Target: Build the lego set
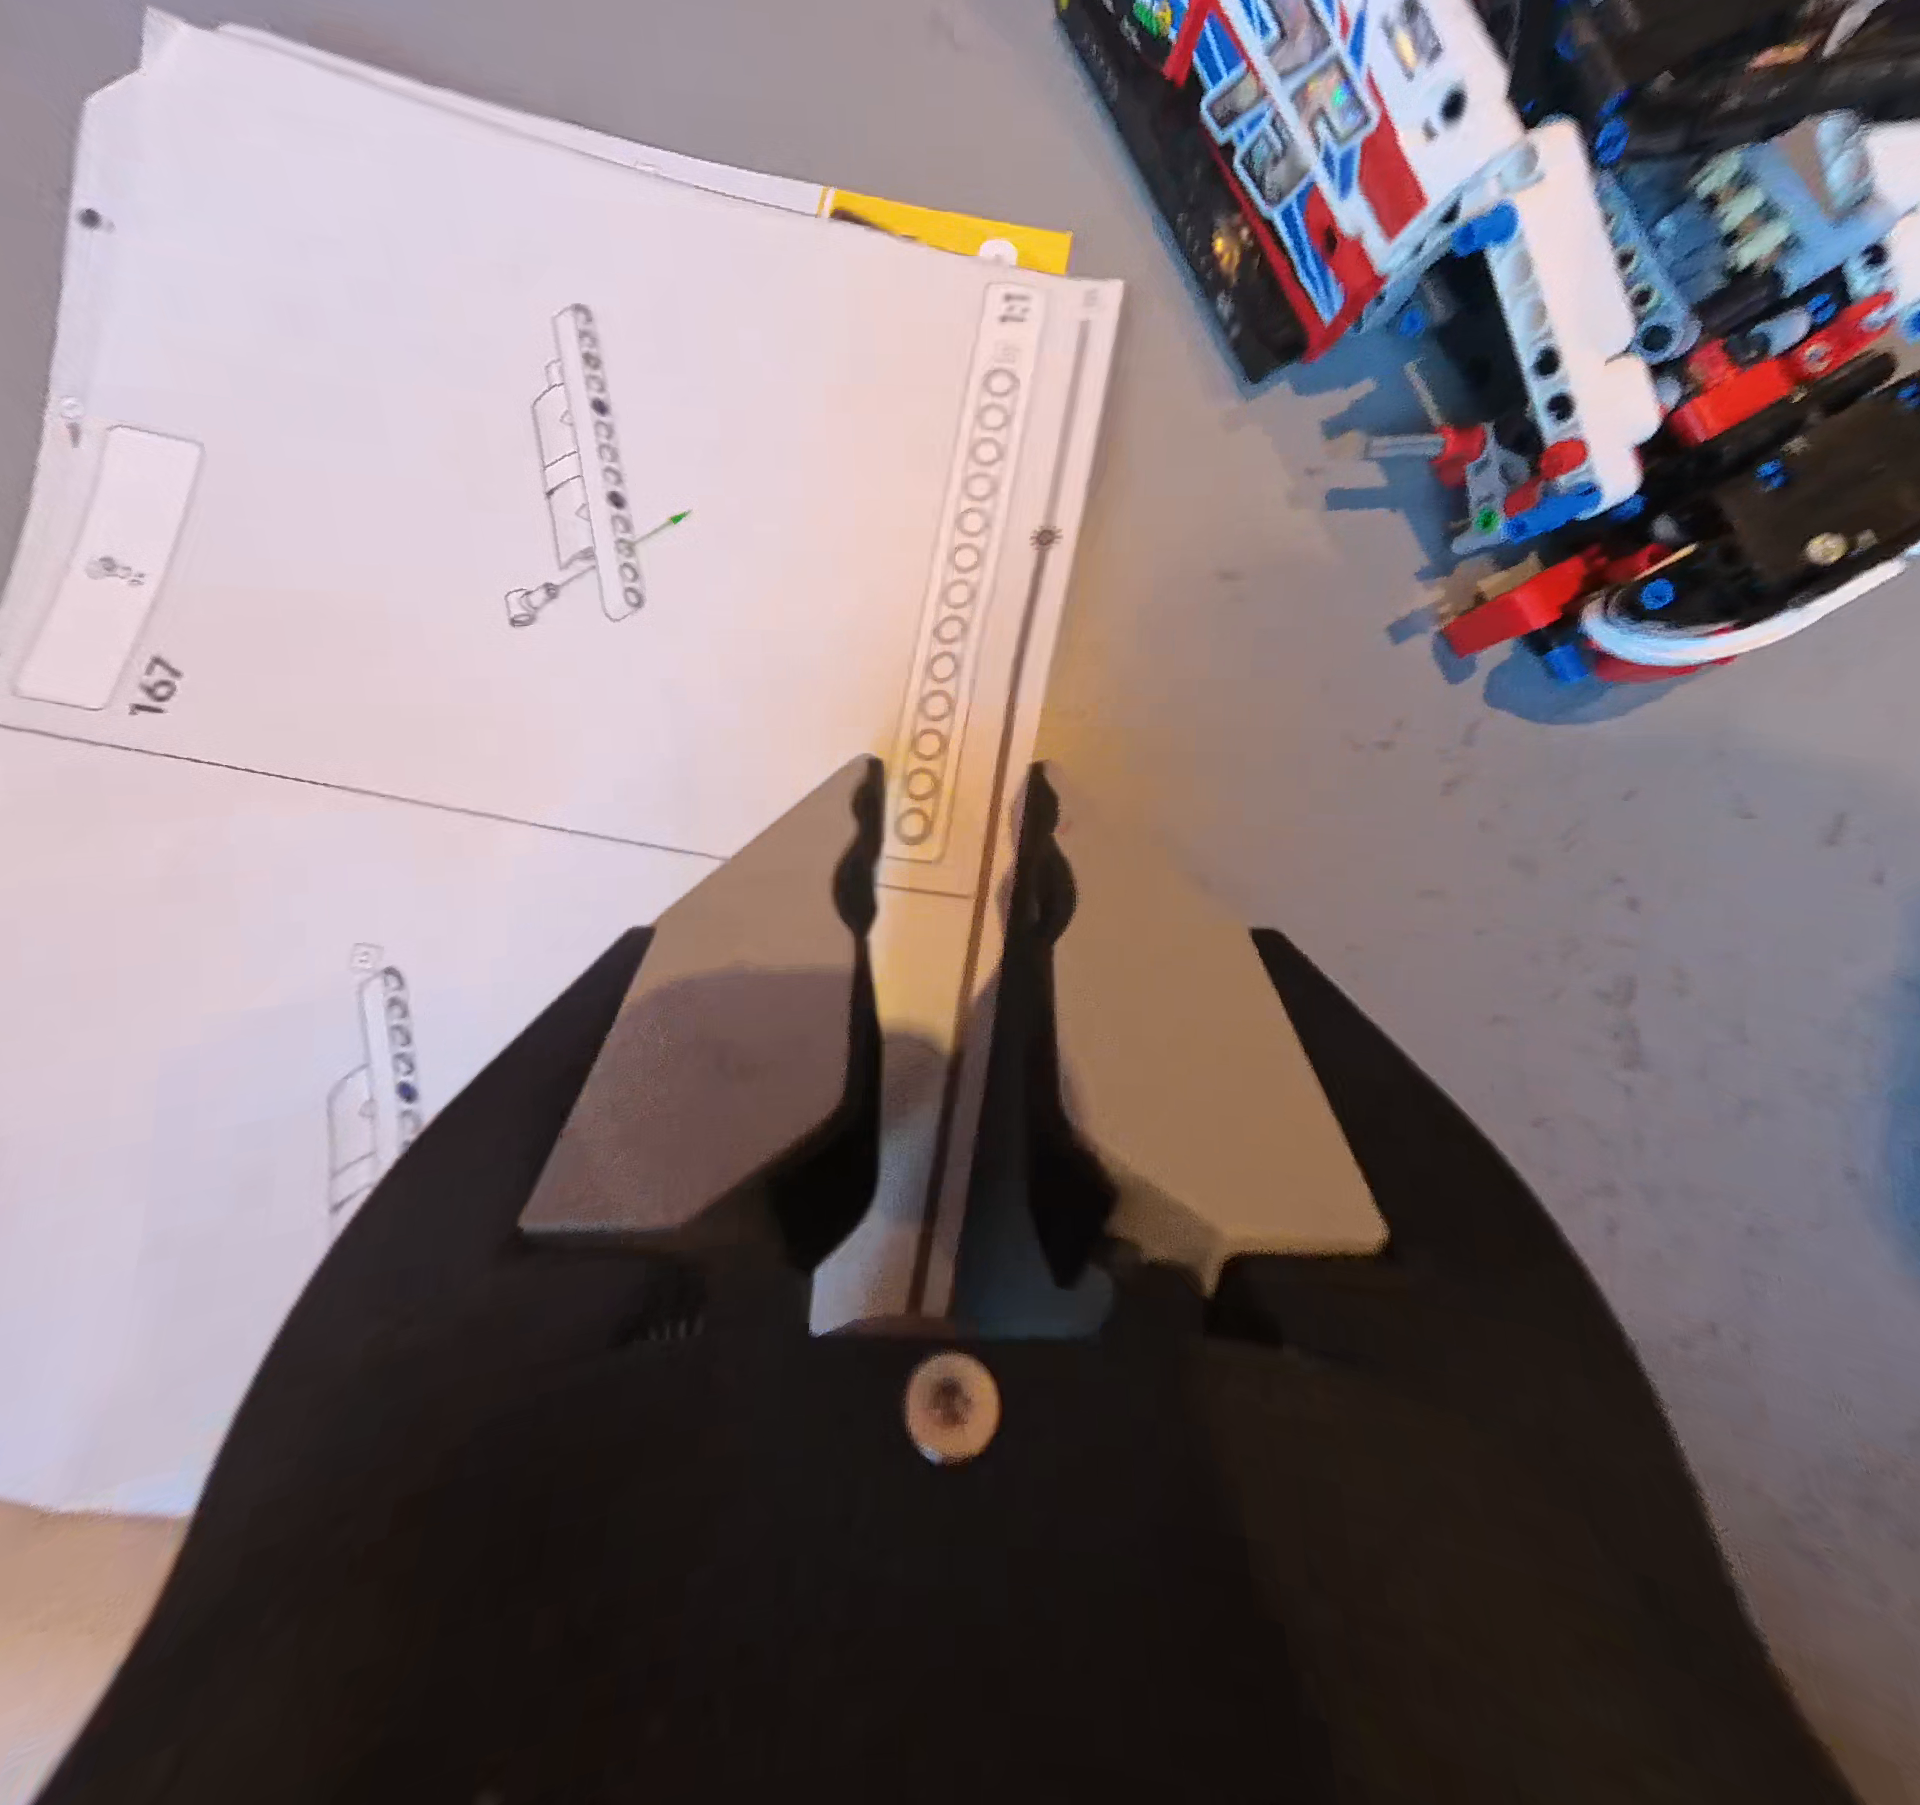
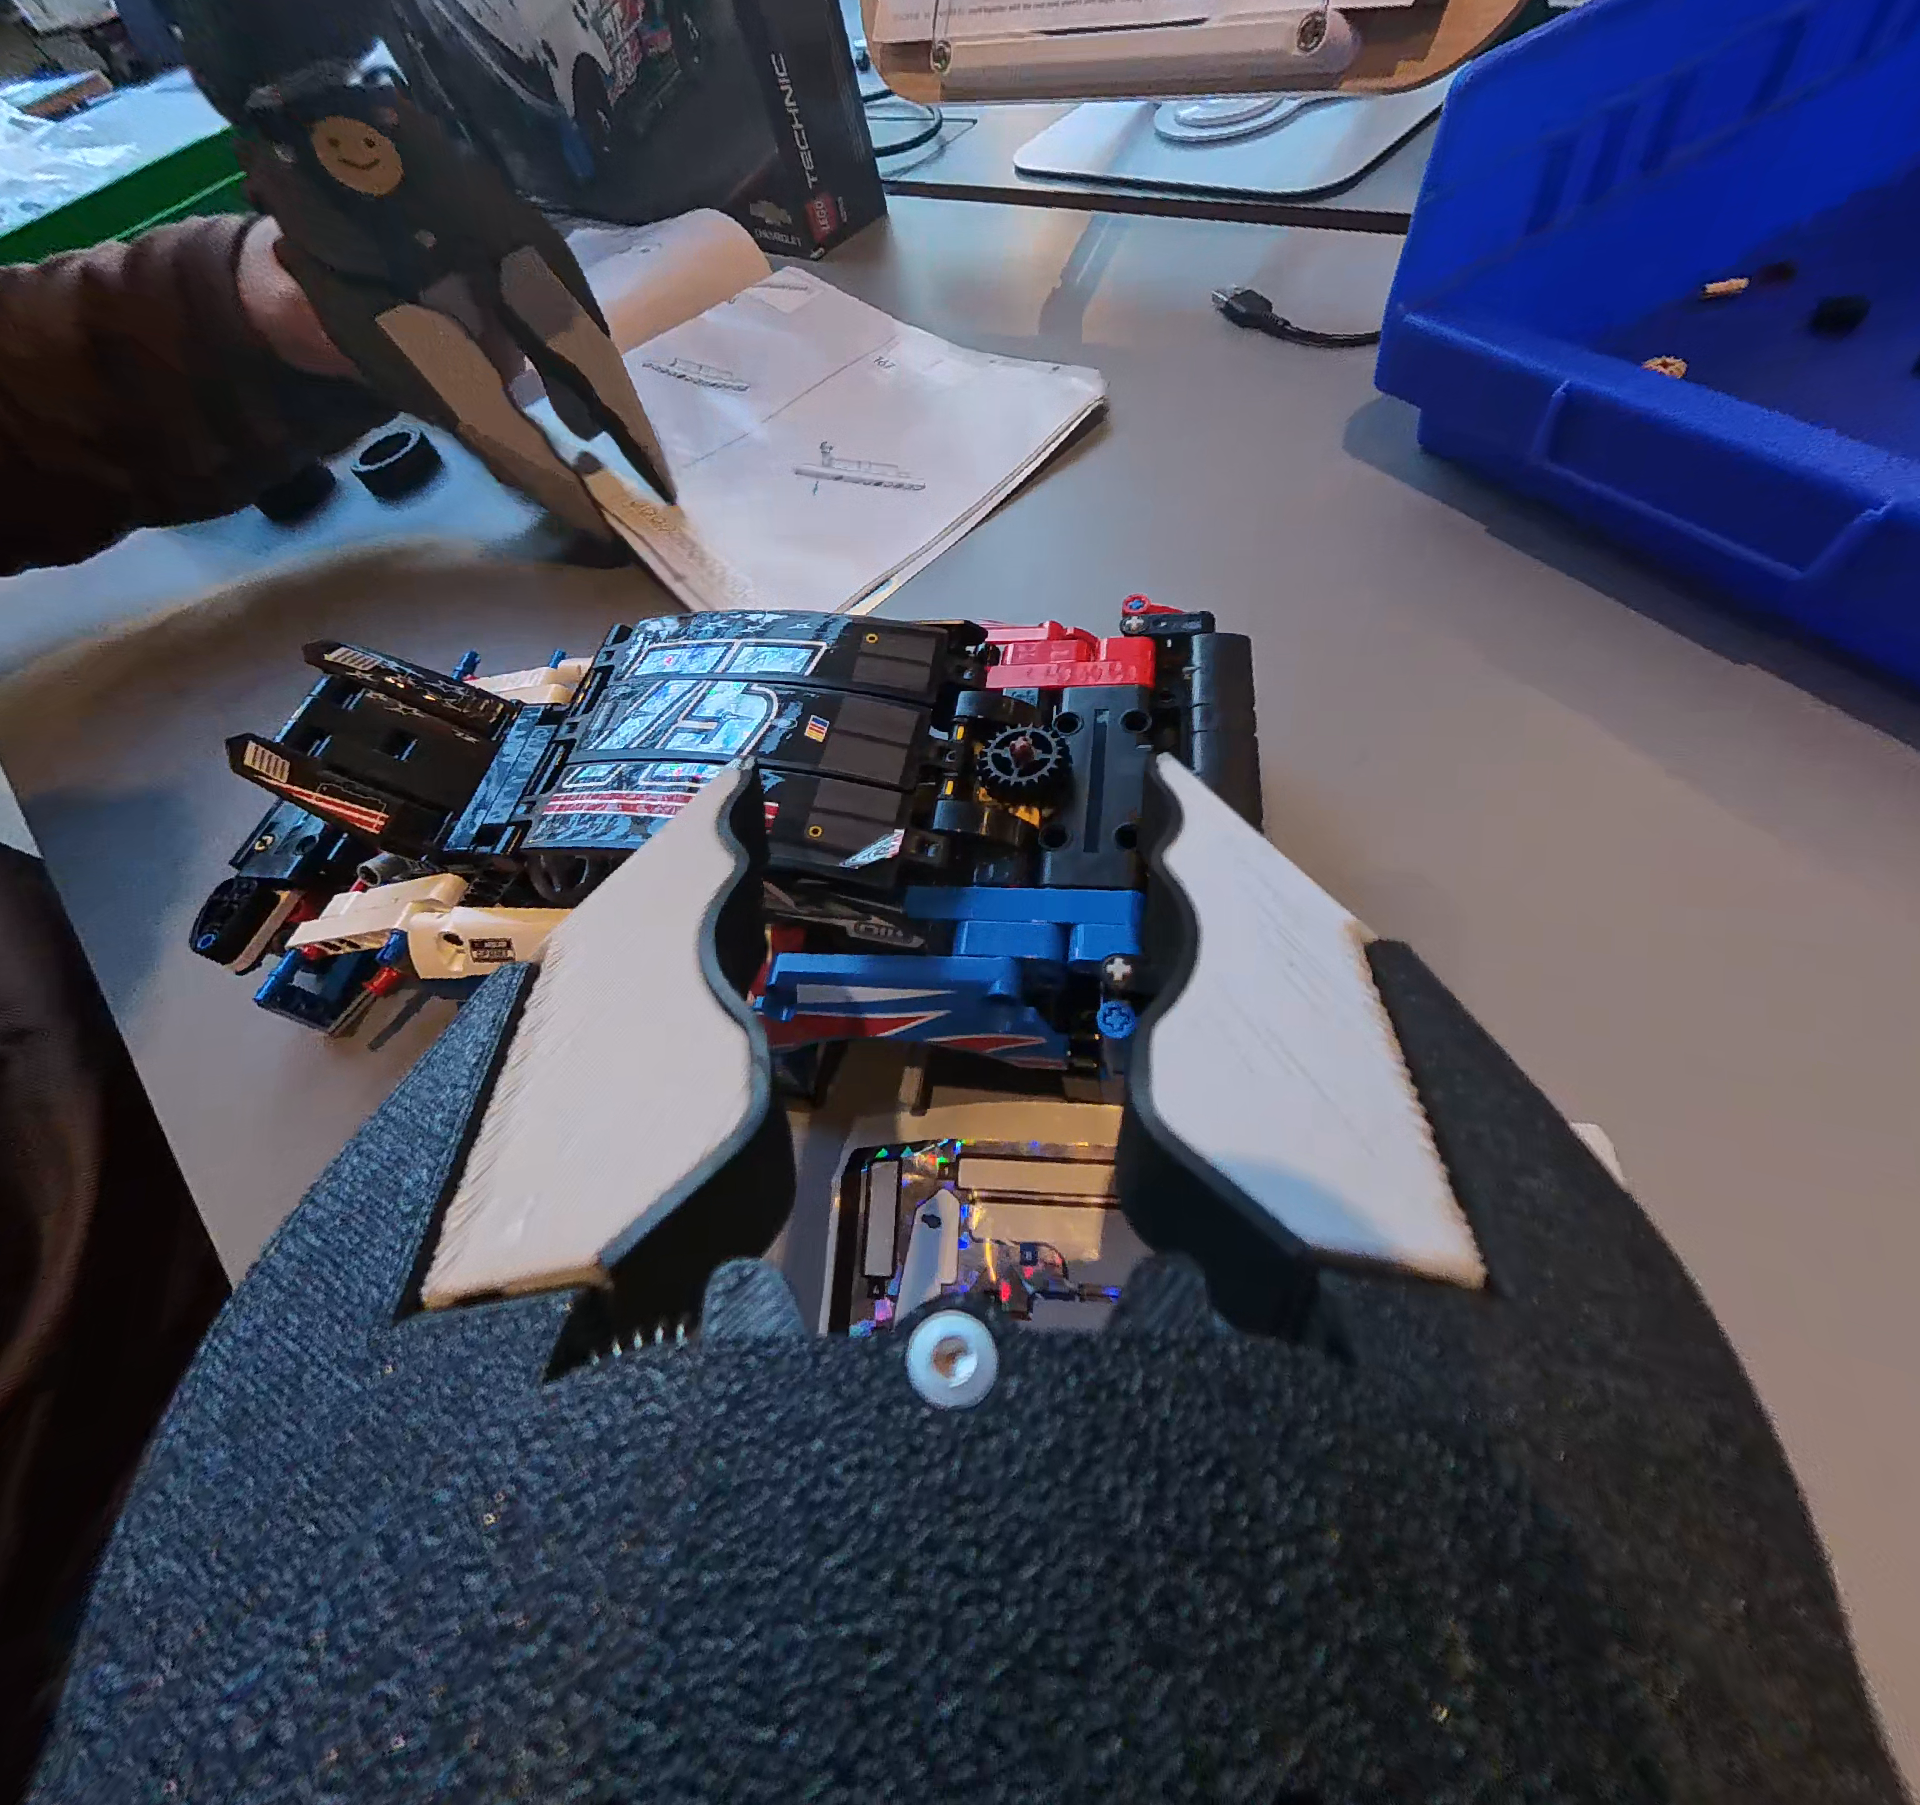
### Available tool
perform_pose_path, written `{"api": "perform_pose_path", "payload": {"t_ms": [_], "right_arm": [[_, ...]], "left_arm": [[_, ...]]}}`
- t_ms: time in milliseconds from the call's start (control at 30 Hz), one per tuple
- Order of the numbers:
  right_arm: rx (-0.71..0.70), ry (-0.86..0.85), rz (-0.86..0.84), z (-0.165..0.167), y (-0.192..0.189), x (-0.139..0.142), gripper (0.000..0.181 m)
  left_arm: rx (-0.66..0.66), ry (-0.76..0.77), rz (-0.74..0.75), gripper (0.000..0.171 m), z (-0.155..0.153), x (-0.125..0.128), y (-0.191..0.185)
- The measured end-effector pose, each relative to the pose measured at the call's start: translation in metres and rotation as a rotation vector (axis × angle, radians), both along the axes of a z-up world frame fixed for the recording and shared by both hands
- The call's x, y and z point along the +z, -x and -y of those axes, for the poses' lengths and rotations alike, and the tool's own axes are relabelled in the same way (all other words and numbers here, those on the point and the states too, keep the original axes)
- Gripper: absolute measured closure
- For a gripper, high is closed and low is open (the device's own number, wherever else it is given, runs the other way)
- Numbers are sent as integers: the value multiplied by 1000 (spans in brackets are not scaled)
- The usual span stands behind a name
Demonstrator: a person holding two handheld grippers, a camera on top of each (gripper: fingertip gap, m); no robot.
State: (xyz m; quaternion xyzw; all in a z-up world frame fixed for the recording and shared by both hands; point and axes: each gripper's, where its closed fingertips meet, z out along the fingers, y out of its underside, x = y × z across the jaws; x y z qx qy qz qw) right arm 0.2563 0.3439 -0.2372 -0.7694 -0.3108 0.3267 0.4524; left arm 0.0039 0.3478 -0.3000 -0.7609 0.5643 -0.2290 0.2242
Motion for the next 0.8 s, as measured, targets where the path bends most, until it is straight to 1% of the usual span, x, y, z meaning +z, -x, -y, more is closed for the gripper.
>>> {"api": "perform_pose_path", "payload": {"t_ms": [33,100,200,367,433,600,800], "right_arm": [[1,1,-4,1,0,0,110],[0,2,-6,2,1,0,111],[2,4,-1,4,1,0,111],[6,2,7,8,0,0,111],[4,2,7,9,0,1,111],[2,-3,3,11,0,2,112],[1,-4,8,13,-1,2,112]], "left_arm": [[11,17,30,155,-1,3,0],[44,62,77,164,-4,7,1],[92,141,118,171,-7,6,5],[141,255,202,171,-7,8,6],[135,262,194,170,-5,7,6],[105,247,113,165,-1,-6,6],[108,251,108,166,-2,-7,6]]}}
